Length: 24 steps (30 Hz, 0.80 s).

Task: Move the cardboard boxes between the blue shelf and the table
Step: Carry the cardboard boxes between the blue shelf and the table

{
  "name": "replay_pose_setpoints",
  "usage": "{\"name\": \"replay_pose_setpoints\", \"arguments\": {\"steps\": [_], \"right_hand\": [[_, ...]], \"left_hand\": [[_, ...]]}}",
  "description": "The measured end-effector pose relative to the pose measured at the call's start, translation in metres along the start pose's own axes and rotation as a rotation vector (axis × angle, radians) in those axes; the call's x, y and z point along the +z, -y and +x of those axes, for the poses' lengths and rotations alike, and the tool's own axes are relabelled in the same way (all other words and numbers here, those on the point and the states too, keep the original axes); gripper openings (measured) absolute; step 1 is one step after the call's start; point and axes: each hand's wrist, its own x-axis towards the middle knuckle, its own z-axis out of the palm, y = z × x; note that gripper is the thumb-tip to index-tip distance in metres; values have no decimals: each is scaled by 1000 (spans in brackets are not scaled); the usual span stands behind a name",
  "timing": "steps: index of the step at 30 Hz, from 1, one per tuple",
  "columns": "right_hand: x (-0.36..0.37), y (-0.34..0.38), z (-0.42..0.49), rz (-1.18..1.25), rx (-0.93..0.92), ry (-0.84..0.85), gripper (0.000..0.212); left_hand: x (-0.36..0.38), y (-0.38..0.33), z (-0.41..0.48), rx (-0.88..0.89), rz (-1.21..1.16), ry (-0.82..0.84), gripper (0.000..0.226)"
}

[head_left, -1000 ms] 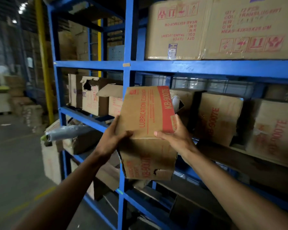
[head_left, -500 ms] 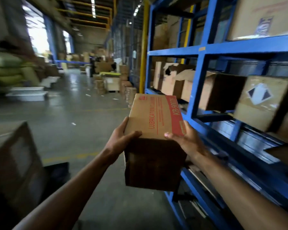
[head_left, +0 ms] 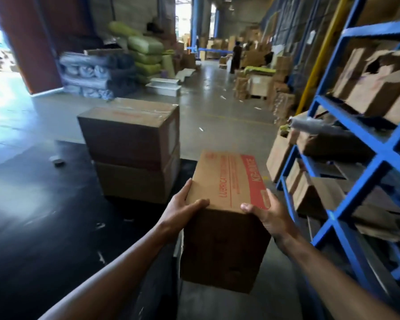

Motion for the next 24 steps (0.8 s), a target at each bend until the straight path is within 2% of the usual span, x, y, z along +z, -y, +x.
{"name": "replay_pose_setpoints", "arguments": {"steps": [3, 11, 14, 18, 24], "right_hand": [[19, 5, -11, -5, 0, 97, 71], [54, 14, -24, 37, -44, 291, 69], [63, 8, -28, 44, -57, 385, 71], [90, 2, -30, 24, -69, 540, 73], [163, -1, -39, 14, -100, 730, 75]], "left_hand": [[-20, 2, -29, -11, 38, -48, 104], [-44, 5, -92, -16, 54, -248, 100], [-48, 13, -116, -39, 84, -317, 116], [-52, 28, -154, -52, 52, -472, 99], [-92, 52, -201, -100, 85, -672, 95]]}}
